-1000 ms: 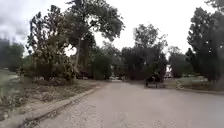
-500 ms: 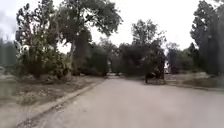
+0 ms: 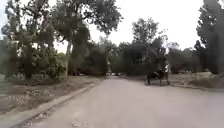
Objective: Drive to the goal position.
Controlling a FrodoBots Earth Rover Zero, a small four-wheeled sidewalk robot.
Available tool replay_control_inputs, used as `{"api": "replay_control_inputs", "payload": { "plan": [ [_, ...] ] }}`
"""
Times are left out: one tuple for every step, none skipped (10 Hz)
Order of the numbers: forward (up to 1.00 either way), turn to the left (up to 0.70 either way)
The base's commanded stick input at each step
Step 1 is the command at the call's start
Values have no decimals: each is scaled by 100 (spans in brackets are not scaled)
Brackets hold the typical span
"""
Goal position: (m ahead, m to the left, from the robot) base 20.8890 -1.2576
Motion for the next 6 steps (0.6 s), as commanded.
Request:
{"api": "replay_control_inputs", "payload": {
  "plan": [
    [100,1],
    [100,1],
    [100,1],
    [100,1],
    [100,1],
    [100,1]
  ]
}}
